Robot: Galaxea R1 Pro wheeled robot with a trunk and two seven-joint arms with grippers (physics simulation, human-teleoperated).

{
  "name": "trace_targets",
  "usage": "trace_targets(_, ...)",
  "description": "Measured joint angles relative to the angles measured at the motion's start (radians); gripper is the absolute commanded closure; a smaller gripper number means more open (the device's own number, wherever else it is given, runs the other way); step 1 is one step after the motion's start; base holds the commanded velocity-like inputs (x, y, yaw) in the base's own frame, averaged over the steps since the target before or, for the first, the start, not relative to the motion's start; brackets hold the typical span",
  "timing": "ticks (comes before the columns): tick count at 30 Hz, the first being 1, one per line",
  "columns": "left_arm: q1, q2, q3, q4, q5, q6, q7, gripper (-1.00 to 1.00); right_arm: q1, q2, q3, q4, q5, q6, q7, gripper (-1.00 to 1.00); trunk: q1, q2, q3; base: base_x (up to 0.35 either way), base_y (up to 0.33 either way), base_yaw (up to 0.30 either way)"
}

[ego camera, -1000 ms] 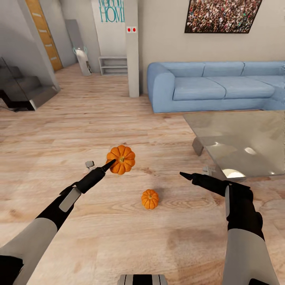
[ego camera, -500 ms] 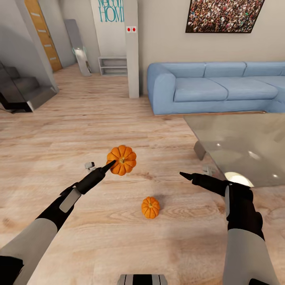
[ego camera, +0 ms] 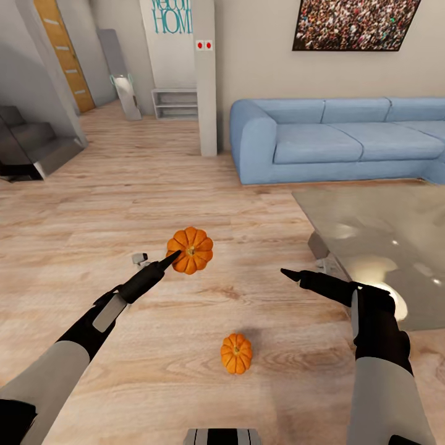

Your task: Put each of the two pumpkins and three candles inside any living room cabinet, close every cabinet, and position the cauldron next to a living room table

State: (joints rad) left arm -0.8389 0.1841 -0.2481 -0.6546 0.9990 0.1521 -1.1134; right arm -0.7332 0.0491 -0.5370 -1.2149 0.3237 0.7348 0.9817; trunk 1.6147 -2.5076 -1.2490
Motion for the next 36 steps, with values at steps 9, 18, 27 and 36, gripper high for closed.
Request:
trace_targets(9,0.007,0.0,0.002,0.008,0.005,-0.003,-0.04,1.0,0.0,0.0,-0.001,0.001,-0.001,0.0,0.0,-1.0,0.0,0.0,0.0,0.094,0.0,0.0)
trace_targets(18,0.016,-0.002,0.002,-0.002,0.084,-0.004,-0.129,1.0,0.0,0.0,-0.001,0.003,-0.001,0.0,0.0,-1.0,0.0,0.0,0.0,0.0,0.0,0.0)
trace_targets(27,0.017,-0.018,0.005,-0.005,0.087,0.004,-0.153,1.0,0.0,0.0,0.0,0.004,0.0,0.0,0.0,-1.0,0.0,0.0,0.0,0.0,0.0,0.0)
trace_targets(36,0.017,0.035,-0.004,0.008,0.073,0.004,-0.156,1.0,0.0,0.002,0.002,0.034,0.007,-0.003,0.0,-1.0,0.0,0.0,0.0,0.0,0.0,0.0)
